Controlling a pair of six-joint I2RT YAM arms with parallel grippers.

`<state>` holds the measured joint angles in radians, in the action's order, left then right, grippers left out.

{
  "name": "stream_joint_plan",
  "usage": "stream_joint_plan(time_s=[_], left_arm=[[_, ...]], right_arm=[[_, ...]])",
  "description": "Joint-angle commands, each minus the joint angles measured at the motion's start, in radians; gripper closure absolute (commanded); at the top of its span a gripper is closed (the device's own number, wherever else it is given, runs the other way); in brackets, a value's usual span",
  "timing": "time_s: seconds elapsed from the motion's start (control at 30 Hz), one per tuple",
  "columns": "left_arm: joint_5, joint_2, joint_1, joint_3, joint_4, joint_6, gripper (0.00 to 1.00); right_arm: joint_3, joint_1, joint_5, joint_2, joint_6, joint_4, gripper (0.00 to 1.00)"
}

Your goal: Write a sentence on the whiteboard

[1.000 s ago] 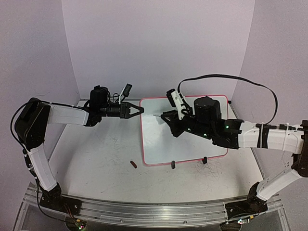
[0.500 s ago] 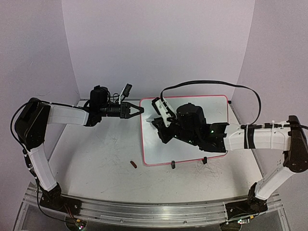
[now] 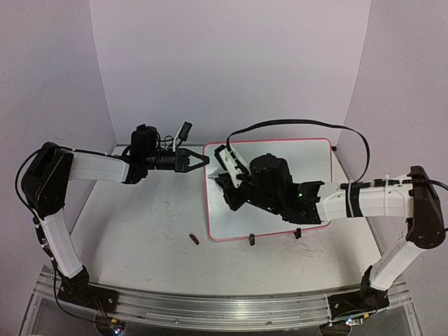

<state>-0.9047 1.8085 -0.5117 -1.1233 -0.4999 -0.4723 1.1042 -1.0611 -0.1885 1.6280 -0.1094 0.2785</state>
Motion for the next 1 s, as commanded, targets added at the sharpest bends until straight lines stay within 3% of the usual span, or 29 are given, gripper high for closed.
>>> stream_joint_plan(time_s=[0.0, 0.97], left_arm=[[0.018, 0.02, -0.013, -0.001, 0.003, -0.01, 1.0], [0.007, 0.028, -0.013, -0.009, 0.003, -0.025, 1.0]], right_arm=[[-0.001, -0.004, -0.012, -0.016, -0.012, 0.03, 1.0], [0.011, -0.006, -0.073, 0.053, -0.003, 0.073, 1.0]])
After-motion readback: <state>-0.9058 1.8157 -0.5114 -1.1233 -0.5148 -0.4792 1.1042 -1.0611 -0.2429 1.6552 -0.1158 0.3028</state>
